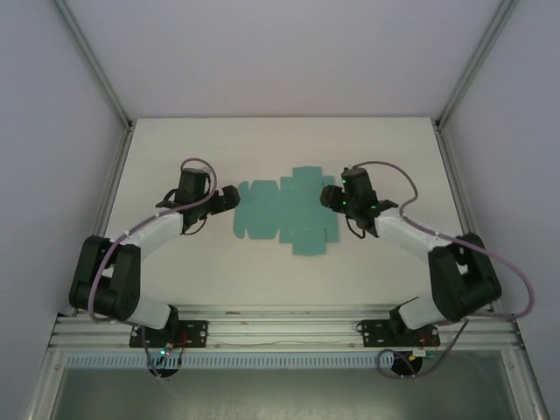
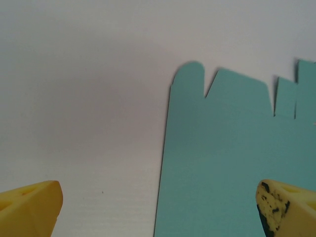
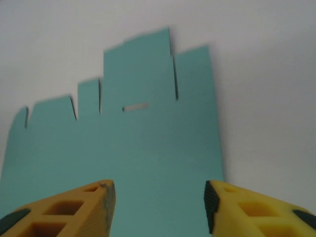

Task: Assemble paper box

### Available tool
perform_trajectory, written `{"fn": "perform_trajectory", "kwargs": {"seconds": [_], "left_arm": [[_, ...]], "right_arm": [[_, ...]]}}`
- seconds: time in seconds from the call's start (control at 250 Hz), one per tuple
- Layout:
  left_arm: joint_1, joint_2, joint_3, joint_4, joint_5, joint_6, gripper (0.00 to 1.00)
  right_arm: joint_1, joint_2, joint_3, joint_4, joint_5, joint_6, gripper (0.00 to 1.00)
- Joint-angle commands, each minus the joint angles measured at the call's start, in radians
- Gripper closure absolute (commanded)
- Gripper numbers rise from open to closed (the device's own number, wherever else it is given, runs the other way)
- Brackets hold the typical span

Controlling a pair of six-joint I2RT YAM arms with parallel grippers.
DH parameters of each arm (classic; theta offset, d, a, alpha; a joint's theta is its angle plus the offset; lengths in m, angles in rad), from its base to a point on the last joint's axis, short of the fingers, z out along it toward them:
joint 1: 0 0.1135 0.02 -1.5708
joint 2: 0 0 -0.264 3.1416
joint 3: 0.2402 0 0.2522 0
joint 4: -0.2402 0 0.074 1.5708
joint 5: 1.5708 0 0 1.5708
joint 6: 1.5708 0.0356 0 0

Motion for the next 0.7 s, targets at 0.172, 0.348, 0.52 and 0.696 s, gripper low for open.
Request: {"fn": "perform_trajectory", "kwargs": {"seconds": [0.172,0.348,0.52,0.696], "left_arm": [[-0.002,0.047,0.072,-0.086,0.021,-0.002,0.0],[0.009,0.058,0.075,-0.094,0.031,0.012,0.0],[0.046,0.077,0.067,-0.076,0.083,0.008,0.0],[0.062,0.118,0.062,-0.03,0.167,-0.018,0.0]], "right_arm": [[0.003,0.23,0.104,-0.129,-0.051,0.079,0.63],[0.0,0.376,0.155,-0.213,0.011,0.107,0.77],[0.001,0.439,0.16,-0.259,0.06,0.103,0.81],[-0.001,0.458,0.148,-0.268,0.077,0.107,0.83]]}}
